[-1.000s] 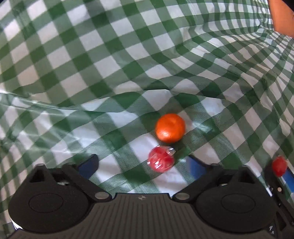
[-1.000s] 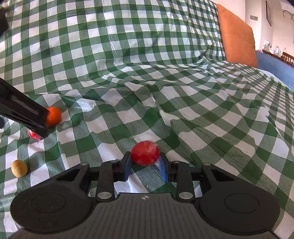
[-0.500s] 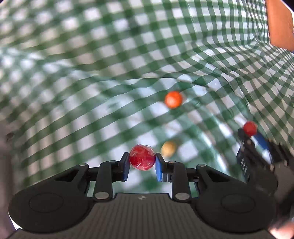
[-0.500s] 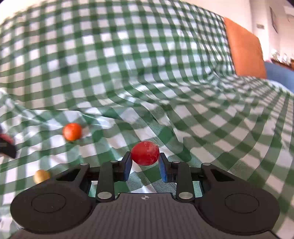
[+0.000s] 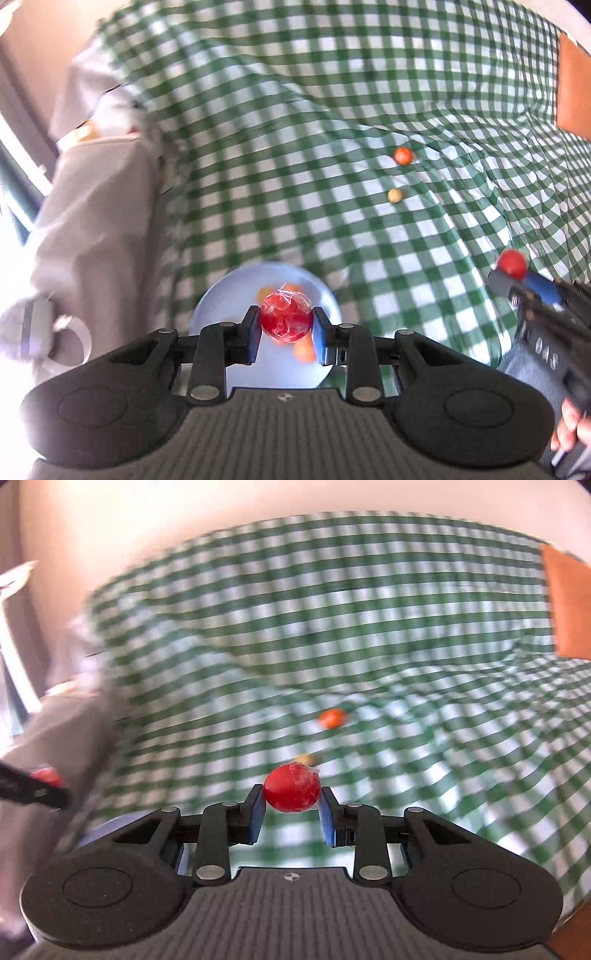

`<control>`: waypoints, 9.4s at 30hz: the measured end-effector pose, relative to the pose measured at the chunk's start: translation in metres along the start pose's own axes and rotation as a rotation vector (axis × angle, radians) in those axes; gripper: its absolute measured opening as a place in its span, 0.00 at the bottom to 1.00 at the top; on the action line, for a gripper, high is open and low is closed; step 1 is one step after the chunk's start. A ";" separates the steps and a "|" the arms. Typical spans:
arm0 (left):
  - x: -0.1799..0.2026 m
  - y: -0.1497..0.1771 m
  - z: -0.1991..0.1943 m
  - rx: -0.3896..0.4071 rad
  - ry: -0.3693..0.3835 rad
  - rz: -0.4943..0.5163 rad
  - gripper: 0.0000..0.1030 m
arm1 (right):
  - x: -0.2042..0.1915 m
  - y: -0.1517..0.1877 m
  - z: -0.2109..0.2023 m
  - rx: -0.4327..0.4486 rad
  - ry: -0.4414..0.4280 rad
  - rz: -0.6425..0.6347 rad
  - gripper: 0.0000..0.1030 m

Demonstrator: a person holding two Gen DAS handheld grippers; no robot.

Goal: Organize fruits

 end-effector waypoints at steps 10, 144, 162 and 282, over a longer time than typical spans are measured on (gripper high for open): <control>-0.073 0.069 -0.063 0.052 -0.018 -0.123 0.31 | -0.117 0.015 -0.093 0.016 -0.187 -0.230 0.32; -0.116 0.128 -0.039 0.085 -0.136 -0.200 1.00 | -0.174 0.038 -0.081 -0.112 -0.231 -0.437 0.99; -0.028 0.047 0.039 -0.005 -0.046 -0.067 1.00 | -0.055 0.033 -0.001 -0.223 -0.070 -0.160 0.99; -0.091 0.057 0.060 -0.034 -0.105 -0.129 1.00 | -0.164 0.058 0.033 -0.294 -0.195 -0.390 0.93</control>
Point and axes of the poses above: each gripper's, at about its wrist camera, not at the fingertips, and z roughly the way its jaws point, x to its right, y to its underside, the point moved 8 cm from there along z, roughly the way its jaws point, and after that the axes turned 9 degrees about -z, right-handed, at the moved point
